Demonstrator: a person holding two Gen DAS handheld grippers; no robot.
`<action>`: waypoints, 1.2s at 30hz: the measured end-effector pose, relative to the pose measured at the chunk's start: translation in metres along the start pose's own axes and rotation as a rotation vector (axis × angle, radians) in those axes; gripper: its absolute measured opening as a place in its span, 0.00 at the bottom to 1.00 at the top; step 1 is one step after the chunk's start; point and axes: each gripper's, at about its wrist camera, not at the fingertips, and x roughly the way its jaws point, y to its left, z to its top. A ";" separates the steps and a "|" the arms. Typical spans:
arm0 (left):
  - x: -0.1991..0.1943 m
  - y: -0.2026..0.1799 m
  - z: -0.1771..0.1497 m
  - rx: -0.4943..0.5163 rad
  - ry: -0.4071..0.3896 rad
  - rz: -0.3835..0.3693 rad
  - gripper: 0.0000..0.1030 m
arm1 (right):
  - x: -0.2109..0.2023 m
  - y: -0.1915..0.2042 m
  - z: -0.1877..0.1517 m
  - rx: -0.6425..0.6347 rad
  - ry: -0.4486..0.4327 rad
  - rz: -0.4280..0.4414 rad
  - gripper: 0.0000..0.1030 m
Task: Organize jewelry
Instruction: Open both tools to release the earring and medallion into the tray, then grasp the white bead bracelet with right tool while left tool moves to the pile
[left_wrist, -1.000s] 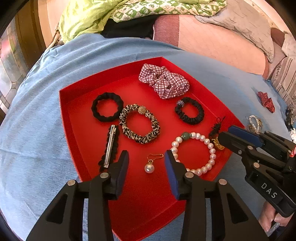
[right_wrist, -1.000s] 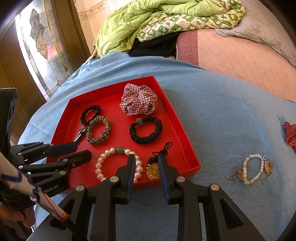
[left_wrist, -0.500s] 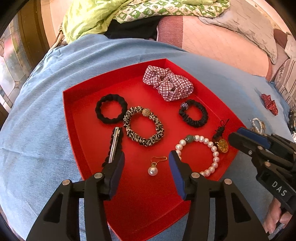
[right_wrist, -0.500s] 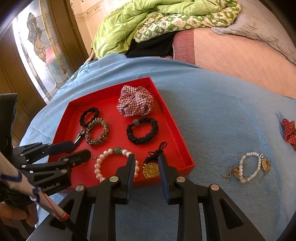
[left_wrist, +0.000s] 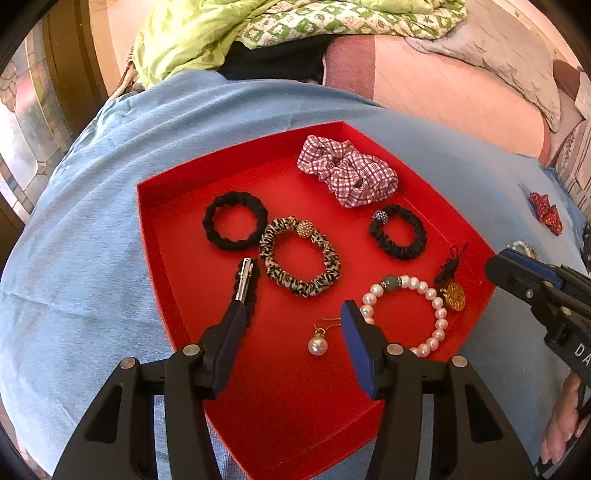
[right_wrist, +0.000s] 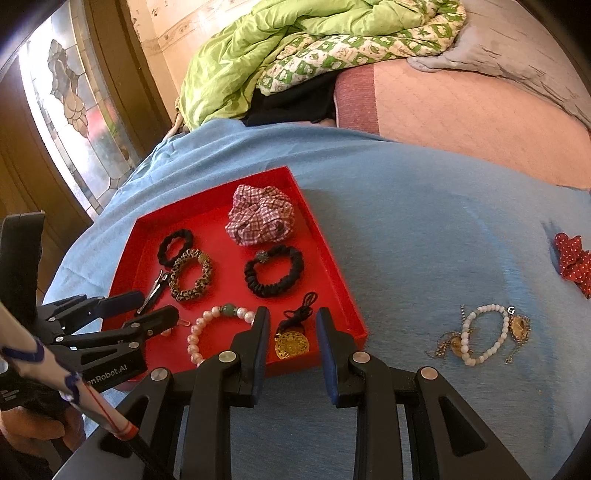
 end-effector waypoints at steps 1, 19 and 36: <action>0.000 0.000 0.000 -0.002 -0.001 0.002 0.53 | -0.001 -0.001 0.001 0.006 0.000 0.003 0.27; -0.002 -0.012 0.005 0.017 -0.013 0.015 0.55 | -0.008 -0.006 0.002 0.022 -0.001 0.005 0.27; -0.008 -0.048 0.013 0.068 -0.054 -0.030 0.55 | -0.044 -0.075 0.010 0.171 -0.040 -0.031 0.27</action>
